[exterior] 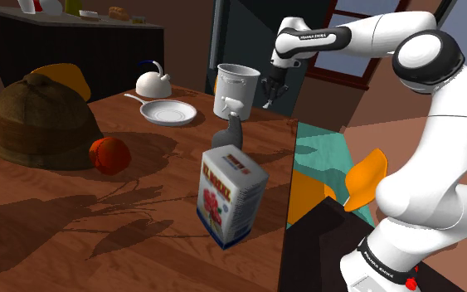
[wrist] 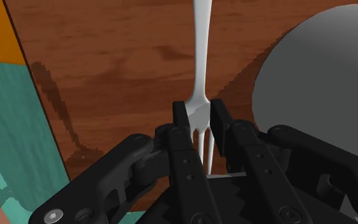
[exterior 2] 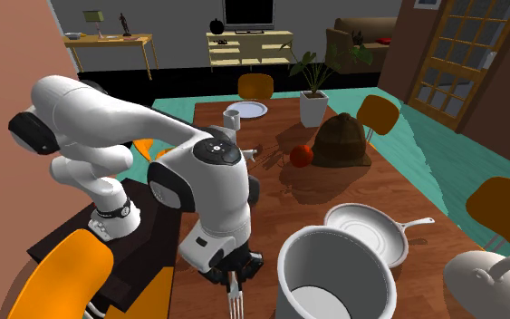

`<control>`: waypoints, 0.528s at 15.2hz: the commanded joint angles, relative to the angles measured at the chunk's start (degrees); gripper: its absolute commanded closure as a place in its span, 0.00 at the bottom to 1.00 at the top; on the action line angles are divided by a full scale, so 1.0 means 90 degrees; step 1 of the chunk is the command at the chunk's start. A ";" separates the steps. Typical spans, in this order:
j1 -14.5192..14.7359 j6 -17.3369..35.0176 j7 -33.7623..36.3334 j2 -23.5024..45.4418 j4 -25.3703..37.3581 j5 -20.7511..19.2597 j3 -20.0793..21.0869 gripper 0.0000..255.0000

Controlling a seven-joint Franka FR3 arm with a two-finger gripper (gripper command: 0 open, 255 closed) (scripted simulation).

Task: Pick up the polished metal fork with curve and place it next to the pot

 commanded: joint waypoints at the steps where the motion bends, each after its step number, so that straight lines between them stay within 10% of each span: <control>1: -0.0013 0.0162 0.0030 0.0011 -0.0155 -0.0018 -0.0009 1.00; 8: -0.0029 0.0691 0.0126 0.0136 -0.0588 -0.0131 -0.0069 1.00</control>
